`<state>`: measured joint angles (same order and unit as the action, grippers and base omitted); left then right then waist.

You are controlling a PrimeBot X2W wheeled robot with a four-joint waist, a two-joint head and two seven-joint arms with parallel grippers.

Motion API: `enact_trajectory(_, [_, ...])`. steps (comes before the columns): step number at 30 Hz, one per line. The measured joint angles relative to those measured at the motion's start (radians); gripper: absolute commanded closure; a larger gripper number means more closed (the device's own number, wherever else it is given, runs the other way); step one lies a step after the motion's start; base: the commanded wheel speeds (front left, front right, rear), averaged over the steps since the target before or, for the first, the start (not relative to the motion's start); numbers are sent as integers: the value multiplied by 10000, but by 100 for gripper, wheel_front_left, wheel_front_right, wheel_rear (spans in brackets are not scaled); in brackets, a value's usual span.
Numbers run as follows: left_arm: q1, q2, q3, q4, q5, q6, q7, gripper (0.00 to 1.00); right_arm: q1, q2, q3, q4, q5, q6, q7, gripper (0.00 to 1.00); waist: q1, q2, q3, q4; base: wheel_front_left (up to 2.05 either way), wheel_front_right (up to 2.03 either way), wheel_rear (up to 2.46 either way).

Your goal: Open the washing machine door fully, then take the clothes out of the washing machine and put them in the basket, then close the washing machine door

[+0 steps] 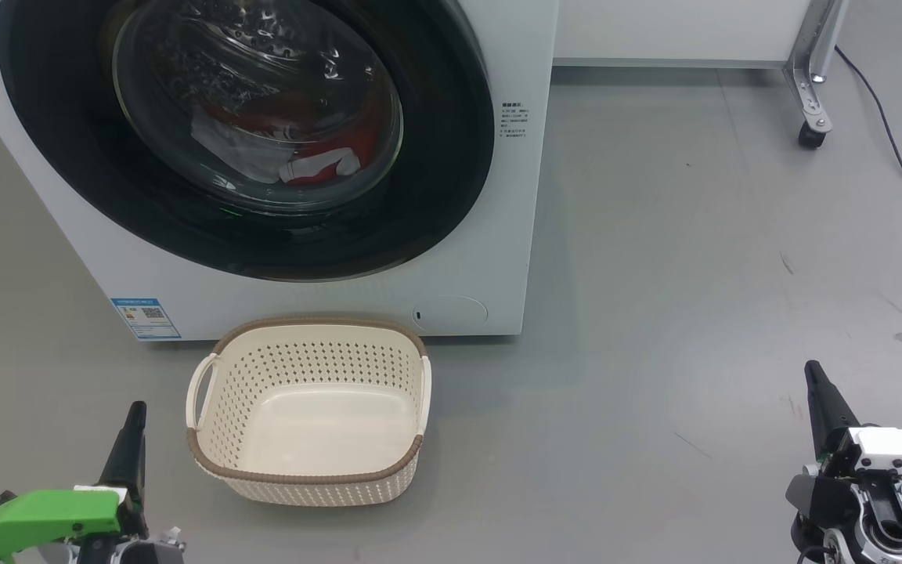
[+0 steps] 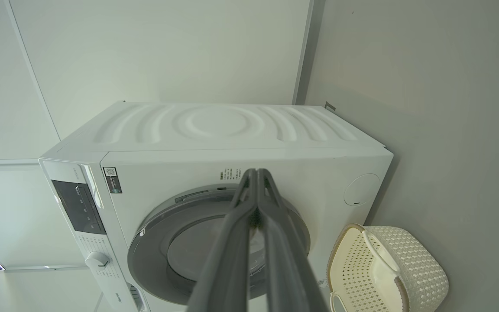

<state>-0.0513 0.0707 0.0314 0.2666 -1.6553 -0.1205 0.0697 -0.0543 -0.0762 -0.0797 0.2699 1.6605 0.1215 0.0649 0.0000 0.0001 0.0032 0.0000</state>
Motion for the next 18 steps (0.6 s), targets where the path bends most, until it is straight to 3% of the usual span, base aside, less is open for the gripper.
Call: enact_trajectory(18, [0, -13, 10, 0, 23, 0, 0, 100, 0, 15, -12, 0, -2, 0, 2, 100, 0, 0, 0, 0, 0, 0, 0])
